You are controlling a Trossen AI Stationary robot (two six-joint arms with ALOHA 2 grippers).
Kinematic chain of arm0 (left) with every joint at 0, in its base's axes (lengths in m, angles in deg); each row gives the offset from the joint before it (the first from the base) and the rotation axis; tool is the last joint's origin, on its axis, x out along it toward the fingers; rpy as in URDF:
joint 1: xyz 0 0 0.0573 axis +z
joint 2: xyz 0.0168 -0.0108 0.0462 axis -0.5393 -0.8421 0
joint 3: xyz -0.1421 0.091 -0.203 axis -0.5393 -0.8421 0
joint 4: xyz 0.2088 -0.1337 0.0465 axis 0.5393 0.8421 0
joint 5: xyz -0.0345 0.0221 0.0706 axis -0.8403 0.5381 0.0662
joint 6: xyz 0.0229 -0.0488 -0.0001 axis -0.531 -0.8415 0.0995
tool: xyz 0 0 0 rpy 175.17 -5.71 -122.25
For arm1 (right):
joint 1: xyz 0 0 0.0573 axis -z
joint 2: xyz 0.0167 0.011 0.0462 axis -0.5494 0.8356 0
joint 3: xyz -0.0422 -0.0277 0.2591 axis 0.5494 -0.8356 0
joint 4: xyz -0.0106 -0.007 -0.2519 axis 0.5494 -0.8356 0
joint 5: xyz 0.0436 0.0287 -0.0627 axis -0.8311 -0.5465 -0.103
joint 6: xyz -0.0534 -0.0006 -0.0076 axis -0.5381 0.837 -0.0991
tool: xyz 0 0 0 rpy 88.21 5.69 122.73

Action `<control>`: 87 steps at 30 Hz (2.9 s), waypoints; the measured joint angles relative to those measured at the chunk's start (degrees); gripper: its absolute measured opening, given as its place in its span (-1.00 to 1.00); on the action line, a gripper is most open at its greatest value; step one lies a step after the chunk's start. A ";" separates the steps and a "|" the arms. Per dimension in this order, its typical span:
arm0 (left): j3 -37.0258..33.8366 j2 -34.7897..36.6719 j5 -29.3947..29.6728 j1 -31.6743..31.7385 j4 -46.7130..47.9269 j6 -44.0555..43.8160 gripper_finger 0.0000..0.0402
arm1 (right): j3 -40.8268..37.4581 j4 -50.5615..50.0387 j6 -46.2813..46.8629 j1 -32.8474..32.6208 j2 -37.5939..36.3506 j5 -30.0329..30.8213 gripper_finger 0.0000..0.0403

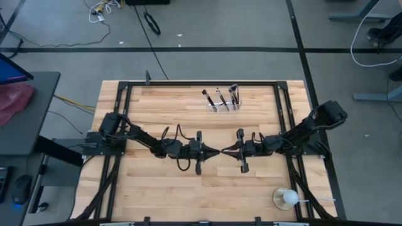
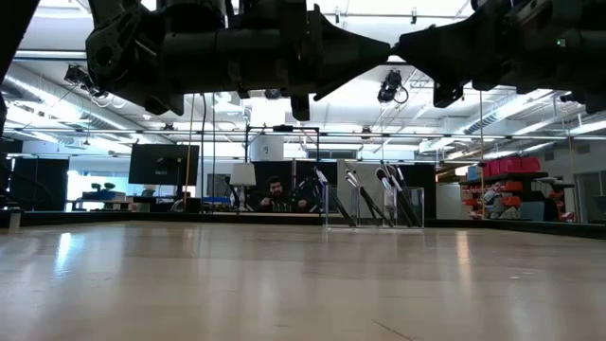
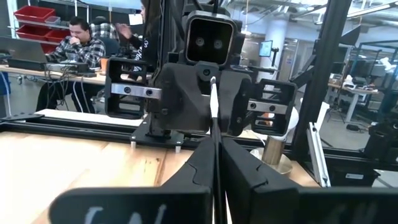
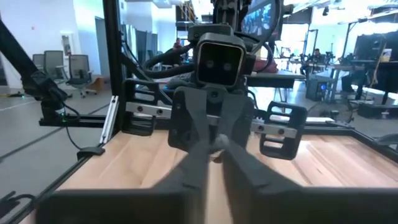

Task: Put items in baskets/containers
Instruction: Put the black eyeshadow brush into the transparent organizer, then return to Home Position

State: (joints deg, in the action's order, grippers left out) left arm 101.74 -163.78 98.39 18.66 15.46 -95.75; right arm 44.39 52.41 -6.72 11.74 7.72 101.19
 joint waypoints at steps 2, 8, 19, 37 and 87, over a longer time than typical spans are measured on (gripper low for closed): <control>0.02 0.00 0.13 0.00 0.02 -0.02 -0.86 | 0.00 -0.02 0.00 -0.02 0.00 -0.07 -0.90; 0.08 0.00 1.85 0.00 0.72 -0.27 -0.64 | 0.00 -0.04 2.24 0.00 -0.01 0.10 -0.92; 0.09 -0.04 7.33 0.14 17.60 -5.13 -0.17 | 2.26 -26.92 7.55 0.04 -14.08 12.79 -0.98; 0.04 -0.06 11.75 -0.07 24.04 -11.04 -0.07 | 39.67 -101.74 3.34 30.36 -17.96 8.02 -0.99; 0.04 -0.05 11.75 -0.13 24.54 -10.66 -0.07 | 41.04 -86.23 -2.43 51.97 -2.47 -16.13 -0.51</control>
State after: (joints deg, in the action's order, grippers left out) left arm 101.79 -163.84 110.14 18.52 40.00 -106.40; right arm 85.42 -33.81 -9.15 63.71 5.25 85.06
